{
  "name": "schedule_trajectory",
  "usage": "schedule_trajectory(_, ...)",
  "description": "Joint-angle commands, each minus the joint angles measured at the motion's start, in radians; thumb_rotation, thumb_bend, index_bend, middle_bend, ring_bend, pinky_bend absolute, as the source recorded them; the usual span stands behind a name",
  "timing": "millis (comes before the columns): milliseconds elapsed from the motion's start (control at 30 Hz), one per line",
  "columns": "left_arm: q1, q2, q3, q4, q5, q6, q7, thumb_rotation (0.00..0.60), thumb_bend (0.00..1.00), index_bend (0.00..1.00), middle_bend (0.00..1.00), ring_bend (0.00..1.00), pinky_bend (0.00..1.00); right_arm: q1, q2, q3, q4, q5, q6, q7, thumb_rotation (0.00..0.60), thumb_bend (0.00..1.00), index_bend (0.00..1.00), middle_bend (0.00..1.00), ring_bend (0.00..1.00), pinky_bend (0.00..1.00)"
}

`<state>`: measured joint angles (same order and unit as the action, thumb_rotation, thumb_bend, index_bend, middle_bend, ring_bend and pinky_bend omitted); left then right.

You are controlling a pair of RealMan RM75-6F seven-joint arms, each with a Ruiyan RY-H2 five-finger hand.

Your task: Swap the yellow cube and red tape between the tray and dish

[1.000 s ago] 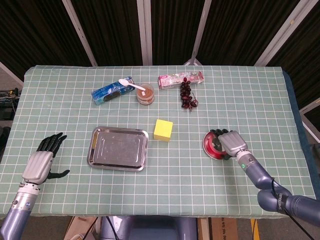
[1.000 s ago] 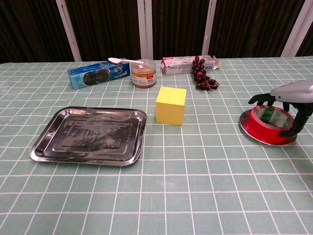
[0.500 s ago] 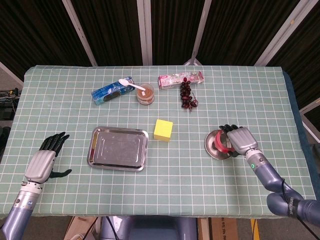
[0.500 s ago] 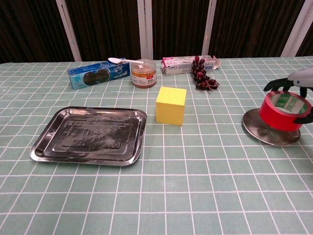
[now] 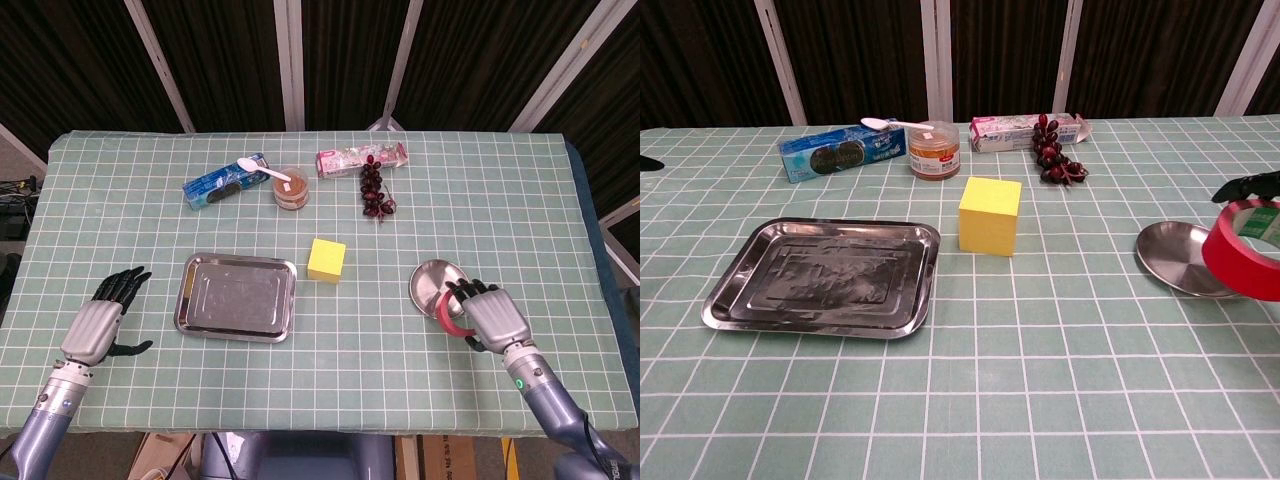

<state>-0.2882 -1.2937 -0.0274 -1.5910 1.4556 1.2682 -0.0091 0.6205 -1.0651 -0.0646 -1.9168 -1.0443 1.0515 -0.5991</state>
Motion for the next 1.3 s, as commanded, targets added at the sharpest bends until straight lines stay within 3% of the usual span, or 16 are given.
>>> schedule_trajectory(33, -0.006, -0.006, 0.001, 0.013, 0.006, -0.008, -0.018, 0.600, 0.03, 0.00, 0.01, 0.00, 0.00, -0.015, -0.027, -0.030, -0.085, -0.087, 0.040, -0.086, 0.600, 0.32, 0.12, 0.30, 0.27, 0.48)
schedule_trajectory(233, -0.013, -0.009, -0.002, 0.034, 0.005, -0.020, -0.044, 0.600, 0.03, 0.00, 0.01, 0.00, 0.00, -0.016, -0.130, -0.091, -0.253, -0.275, 0.040, -0.271, 0.600, 0.32, 0.12, 0.30, 0.27, 0.48)
schedule_trajectory(367, -0.013, -0.007, -0.001, 0.045, 0.006, -0.021, -0.061, 0.600, 0.03, 0.00, 0.01, 0.00, 0.00, -0.033, -0.194, -0.108, -0.289, -0.281, 0.049, -0.372, 0.600, 0.32, 0.12, 0.30, 0.27, 0.48)
schedule_trajectory(567, -0.006, -0.011, 0.004, 0.068, 0.000, -0.023, -0.081, 0.600, 0.03, 0.00, 0.01, 0.00, 0.00, -0.019, -0.290, -0.089, -0.290, -0.208, 0.024, -0.469, 0.600, 0.32, 0.12, 0.30, 0.27, 0.48)
schedule_trajectory(867, 0.000, -0.015, 0.006, 0.098, -0.005, -0.024, -0.096, 0.600, 0.03, 0.00, 0.01, 0.00, 0.00, 0.056, -0.368, -0.012, -0.258, -0.081, -0.021, -0.534, 0.600, 0.32, 0.12, 0.30, 0.27, 0.48)
schedule_trajectory(1300, -0.002, -0.031, -0.001, 0.144, -0.026, -0.043, -0.114, 0.600, 0.03, 0.00, 0.01, 0.00, 0.00, 0.240, -0.451, 0.090, -0.150, 0.148, -0.096, -0.591, 0.600, 0.32, 0.12, 0.30, 0.27, 0.48)
